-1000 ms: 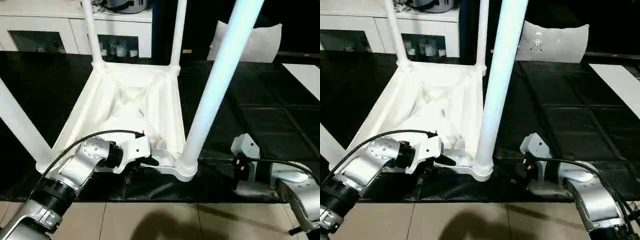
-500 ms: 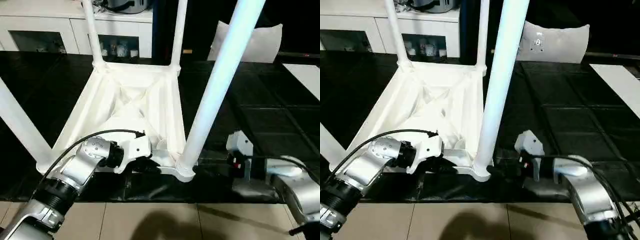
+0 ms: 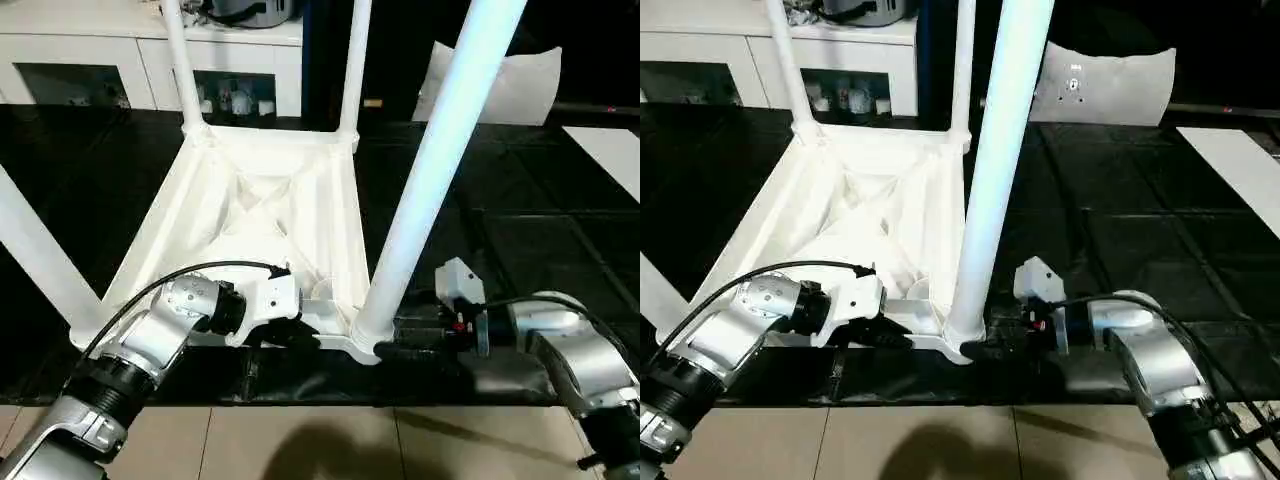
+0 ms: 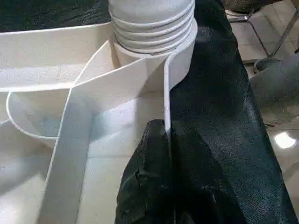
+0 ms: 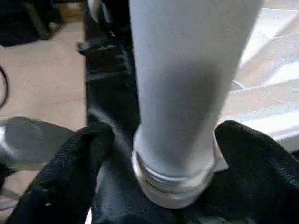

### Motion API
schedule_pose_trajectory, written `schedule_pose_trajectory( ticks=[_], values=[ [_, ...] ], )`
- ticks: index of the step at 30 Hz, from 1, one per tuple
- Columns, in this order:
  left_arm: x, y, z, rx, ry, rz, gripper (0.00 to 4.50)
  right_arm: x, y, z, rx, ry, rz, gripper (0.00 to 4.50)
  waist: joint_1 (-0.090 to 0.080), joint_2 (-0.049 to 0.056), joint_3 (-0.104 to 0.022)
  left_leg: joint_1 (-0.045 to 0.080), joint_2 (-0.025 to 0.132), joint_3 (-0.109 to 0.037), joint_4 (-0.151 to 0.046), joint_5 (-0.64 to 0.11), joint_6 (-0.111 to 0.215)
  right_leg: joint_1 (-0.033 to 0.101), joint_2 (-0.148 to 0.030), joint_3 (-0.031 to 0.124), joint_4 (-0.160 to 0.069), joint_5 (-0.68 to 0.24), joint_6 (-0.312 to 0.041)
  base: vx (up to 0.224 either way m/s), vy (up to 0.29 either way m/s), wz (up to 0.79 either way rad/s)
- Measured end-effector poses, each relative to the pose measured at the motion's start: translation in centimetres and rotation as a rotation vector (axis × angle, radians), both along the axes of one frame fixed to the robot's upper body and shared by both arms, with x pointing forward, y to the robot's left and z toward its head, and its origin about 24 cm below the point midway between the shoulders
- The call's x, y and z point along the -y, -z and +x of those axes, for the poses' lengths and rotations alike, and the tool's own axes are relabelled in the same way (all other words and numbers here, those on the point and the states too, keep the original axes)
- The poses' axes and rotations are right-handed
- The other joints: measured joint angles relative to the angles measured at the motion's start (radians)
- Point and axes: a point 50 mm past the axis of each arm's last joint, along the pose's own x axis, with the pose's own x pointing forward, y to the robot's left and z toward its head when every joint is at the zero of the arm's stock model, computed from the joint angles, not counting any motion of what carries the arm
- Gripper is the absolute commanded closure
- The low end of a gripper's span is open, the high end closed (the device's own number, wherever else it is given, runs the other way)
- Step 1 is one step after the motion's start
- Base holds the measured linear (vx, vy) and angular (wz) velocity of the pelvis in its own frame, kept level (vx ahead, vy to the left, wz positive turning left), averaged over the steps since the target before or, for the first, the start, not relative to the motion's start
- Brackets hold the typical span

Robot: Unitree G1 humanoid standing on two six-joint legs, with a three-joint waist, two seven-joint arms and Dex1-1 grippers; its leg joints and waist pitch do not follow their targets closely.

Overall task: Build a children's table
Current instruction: Rotate leg to tighten

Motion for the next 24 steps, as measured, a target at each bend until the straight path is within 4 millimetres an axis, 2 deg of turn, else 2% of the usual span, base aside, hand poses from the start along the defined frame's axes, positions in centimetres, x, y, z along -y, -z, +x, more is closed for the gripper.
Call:
schedule_pose_trajectory(
  ticks=[16,20,24],
  values=[
    [-0.2,-0.1,-0.2,0.004,0.038,0.018,4.50,-0.9,0.1,1.4,-0.088,-0.047,0.038,2.10,0.004,-0.001,0.000,0.000,0.000,0.000,0.000,0.000,0.000,0.000,0.000,0.000,0.001,0.000,0.000,0.000,0.000,0.00],
    [-0.1,-0.1,-0.2,-0.005,0.035,0.016,4.50,-0.9,0.1,1.4,-0.090,-0.049,0.039,2.37,0.004,0.000,-0.001,0.000,0.000,0.000,0.000,0.000,0.000,0.000,0.000,0.000,0.001,-0.001,0.000,0.000,0.000,0.00],
    [0.1,0.0,-0.1,-0.046,-0.002,0.011,4.50,-0.7,0.1,1.3,-0.102,-0.034,0.044,2.44,0.005,0.000,-0.001,0.000,0.000,0.000,0.000,0.000,0.000,0.000,0.000,0.000,0.001,-0.001,0.000,0.000,0.000,0.00]
  ],
)
